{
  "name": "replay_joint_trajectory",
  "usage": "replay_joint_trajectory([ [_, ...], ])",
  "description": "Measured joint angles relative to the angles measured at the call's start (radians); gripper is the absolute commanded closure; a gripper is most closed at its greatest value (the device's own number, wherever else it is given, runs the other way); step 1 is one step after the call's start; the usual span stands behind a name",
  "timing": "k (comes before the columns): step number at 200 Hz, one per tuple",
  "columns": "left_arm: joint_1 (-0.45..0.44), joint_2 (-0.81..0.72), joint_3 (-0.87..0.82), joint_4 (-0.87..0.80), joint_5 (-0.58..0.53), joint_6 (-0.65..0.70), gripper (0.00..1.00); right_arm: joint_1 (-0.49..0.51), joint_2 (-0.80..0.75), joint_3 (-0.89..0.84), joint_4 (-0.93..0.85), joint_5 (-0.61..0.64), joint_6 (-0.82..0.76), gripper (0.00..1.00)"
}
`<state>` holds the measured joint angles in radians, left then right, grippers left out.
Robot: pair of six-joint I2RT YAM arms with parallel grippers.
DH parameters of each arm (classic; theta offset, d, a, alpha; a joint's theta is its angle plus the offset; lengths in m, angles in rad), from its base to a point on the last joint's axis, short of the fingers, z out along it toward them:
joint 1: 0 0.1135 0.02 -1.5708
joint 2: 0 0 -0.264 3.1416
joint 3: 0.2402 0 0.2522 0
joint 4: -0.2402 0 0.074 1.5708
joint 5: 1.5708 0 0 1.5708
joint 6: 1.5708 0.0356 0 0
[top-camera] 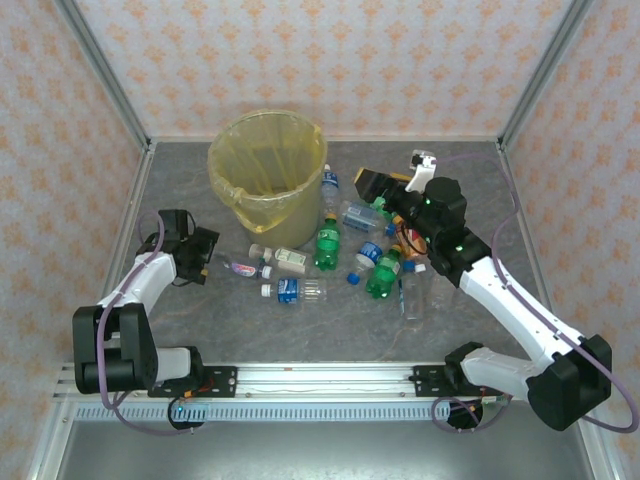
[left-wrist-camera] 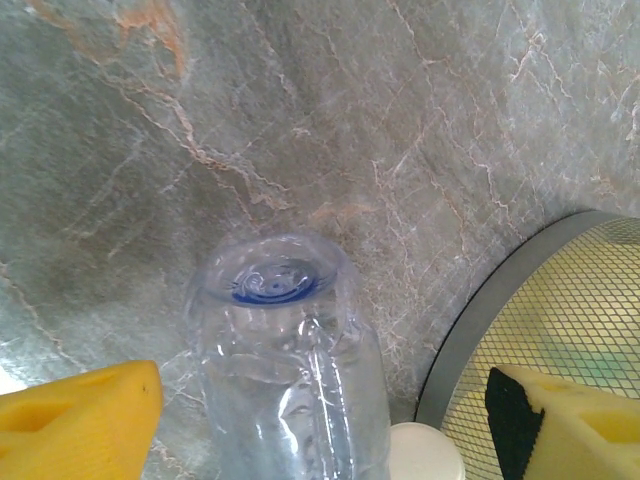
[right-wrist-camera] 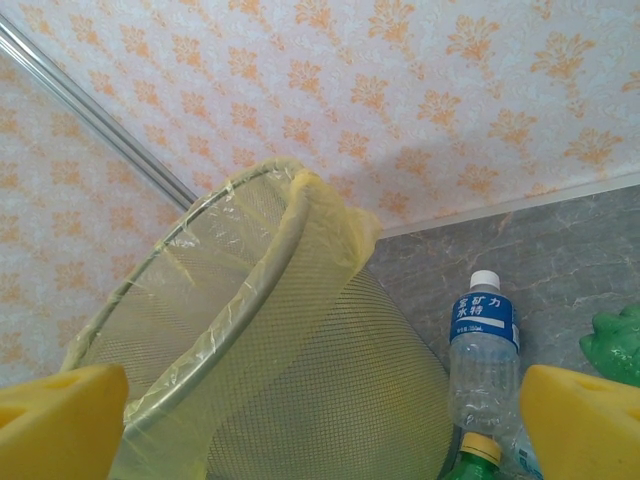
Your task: Put the plastic bottles in the bin
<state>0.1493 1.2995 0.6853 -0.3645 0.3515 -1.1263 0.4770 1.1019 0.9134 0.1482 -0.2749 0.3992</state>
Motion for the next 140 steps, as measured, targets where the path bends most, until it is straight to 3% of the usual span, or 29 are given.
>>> replay_joint_trajectory([
  [140,-0.025,0.125,-0.008,0.049,0.034,0.008,0.19,0.0,-0.021,-0.01,-0.014,0.006,0.001,0.0],
])
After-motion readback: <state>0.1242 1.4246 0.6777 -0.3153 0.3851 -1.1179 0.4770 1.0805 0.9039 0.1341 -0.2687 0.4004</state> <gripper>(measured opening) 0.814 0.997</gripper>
